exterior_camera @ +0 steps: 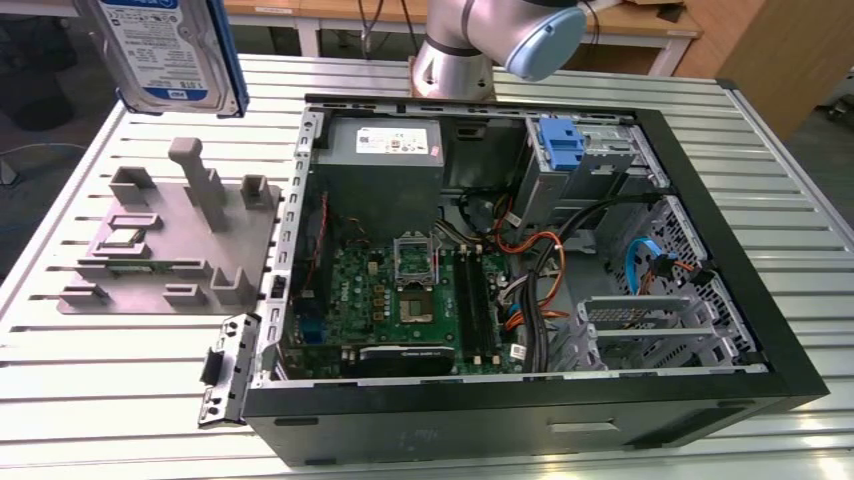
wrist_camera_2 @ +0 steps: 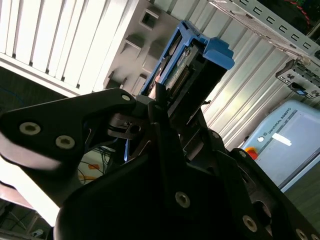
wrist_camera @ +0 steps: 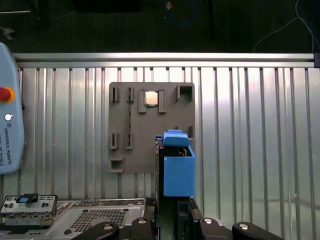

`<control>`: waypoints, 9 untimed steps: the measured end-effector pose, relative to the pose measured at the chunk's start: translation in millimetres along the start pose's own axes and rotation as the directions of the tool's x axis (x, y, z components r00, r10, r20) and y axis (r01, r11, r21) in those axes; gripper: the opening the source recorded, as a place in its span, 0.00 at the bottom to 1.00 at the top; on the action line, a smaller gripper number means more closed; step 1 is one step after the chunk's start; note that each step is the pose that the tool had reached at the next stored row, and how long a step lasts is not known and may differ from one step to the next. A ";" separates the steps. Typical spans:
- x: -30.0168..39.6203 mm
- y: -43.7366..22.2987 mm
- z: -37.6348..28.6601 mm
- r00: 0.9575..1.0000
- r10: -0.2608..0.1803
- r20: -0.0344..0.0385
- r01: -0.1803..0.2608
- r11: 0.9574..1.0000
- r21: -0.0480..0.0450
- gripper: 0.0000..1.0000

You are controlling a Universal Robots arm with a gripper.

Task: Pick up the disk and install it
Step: 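Pick up the disk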

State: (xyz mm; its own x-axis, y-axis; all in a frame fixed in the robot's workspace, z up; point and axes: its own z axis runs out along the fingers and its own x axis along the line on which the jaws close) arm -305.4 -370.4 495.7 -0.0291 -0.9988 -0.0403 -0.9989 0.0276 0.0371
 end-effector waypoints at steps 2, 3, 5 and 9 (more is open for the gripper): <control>-0.1 -2.7 -0.2 1.000 0.000 0.000 0.000 1.000 0.000 0.35; -0.1 -3.9 -0.2 1.000 0.000 0.000 0.000 1.000 0.000 0.35; -0.2 -5.7 -0.2 1.000 0.000 0.000 0.000 1.000 0.000 0.35; -0.2 -5.9 -0.2 1.000 0.000 0.000 0.000 1.000 0.000 0.35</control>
State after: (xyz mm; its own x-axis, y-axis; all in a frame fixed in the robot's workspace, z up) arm -299.5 -370.4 495.7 -0.0291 -0.9988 -0.0403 -0.9989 0.0276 0.0371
